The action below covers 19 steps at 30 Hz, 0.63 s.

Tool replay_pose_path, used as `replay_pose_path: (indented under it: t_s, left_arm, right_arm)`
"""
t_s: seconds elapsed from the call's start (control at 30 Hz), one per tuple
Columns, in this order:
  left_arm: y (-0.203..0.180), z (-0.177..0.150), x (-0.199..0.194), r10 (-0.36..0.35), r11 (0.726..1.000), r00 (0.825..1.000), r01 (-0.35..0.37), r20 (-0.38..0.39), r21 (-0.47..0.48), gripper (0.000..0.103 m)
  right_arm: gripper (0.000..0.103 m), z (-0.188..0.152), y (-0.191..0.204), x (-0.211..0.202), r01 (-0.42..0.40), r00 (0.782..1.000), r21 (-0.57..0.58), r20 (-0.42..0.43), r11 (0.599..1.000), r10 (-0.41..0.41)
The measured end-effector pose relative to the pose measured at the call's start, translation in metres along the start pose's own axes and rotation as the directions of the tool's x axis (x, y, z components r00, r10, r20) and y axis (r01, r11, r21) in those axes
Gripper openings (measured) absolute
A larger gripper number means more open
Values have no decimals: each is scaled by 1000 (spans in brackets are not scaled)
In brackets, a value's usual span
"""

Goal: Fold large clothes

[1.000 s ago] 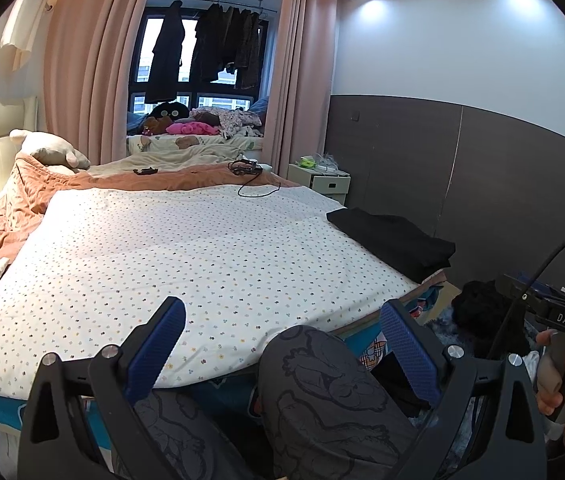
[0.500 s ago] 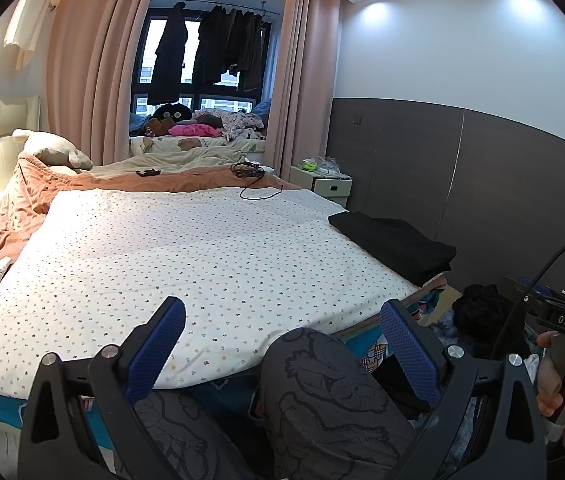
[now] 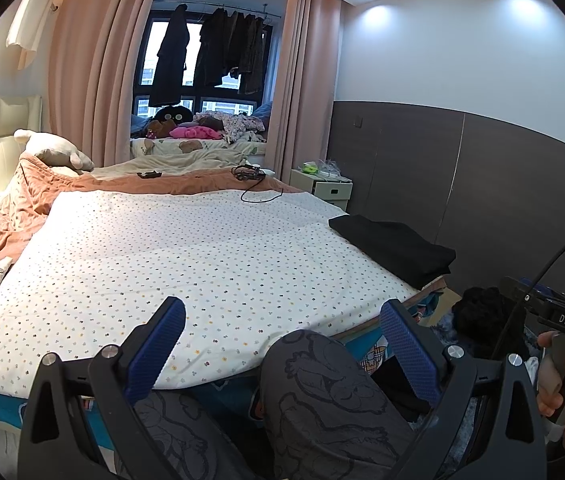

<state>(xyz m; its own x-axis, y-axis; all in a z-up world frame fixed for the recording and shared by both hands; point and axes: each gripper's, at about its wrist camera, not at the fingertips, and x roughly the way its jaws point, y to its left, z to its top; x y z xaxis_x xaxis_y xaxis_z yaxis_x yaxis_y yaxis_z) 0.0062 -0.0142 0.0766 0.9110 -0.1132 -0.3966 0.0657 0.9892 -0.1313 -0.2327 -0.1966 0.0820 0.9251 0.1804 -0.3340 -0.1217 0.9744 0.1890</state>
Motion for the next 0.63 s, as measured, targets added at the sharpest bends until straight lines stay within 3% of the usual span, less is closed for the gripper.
replay_pose_path:
  t_s: [0.63]
  left_arm:
    - [-5,-2,-9,9,1000,1000,-9,19,-4,100]
  right_arm:
    - [103,-3,1,-3,-4,1000,-9,2,1000,4]
